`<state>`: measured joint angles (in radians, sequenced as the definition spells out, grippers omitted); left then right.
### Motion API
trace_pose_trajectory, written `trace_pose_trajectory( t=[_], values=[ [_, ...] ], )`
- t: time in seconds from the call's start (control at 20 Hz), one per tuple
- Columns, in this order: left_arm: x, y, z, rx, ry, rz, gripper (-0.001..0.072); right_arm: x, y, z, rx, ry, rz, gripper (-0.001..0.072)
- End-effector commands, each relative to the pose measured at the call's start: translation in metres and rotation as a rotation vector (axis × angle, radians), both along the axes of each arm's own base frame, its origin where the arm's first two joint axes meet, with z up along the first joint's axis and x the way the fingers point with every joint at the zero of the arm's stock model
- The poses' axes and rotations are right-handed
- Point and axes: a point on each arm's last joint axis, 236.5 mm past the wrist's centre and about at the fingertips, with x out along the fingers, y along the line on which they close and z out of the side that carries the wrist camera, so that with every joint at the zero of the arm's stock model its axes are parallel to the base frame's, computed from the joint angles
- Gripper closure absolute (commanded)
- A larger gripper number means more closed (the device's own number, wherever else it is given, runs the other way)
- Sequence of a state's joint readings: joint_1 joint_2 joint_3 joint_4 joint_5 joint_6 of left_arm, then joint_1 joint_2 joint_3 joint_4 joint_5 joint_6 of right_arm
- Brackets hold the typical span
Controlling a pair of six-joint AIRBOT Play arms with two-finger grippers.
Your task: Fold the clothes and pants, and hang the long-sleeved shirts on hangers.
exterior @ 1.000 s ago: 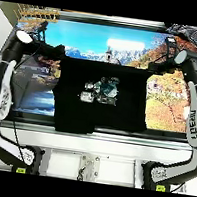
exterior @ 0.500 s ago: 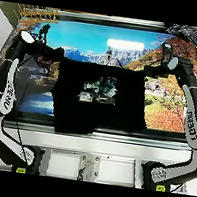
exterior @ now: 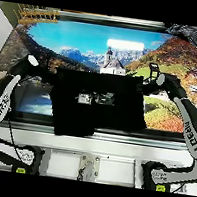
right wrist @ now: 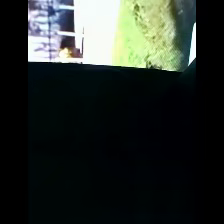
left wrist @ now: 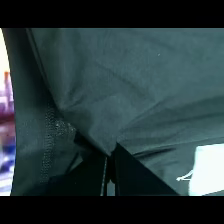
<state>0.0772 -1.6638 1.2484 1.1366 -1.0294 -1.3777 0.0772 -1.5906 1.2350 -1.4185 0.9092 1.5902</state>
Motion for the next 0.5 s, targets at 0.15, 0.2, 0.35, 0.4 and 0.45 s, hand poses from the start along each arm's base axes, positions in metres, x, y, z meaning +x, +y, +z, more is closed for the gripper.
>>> trace_pose_trajectory(
  t=[0.15,0.2,0.35,0.4,0.45],
  values=[
    [-0.006,0.007,0.028,0.001,-0.058,0.026,0.0193,-0.018,0.015,0.02,0.051,0.018,0.015,0.0254],
    [-0.004,0.013,0.047,0.005,-0.097,0.039,0.0194,-0.02,0.007,0.038,0.026,-0.011,0.028,0.0258],
    [-0.032,0.032,0.081,0.008,-0.135,0.081,0.0193,-0.057,-0.036,0.075,-0.035,0.021,-0.01,0.0256],
    [-0.052,0.035,0.081,0.001,-0.108,0.096,0.0193,-0.081,-0.049,0.076,-0.029,0.07,-0.042,0.0256],
    [-0.071,0.035,0.076,-0.007,-0.074,0.104,0.0194,-0.106,-0.059,0.072,-0.02,0.12,-0.077,0.0255]
  ],
)
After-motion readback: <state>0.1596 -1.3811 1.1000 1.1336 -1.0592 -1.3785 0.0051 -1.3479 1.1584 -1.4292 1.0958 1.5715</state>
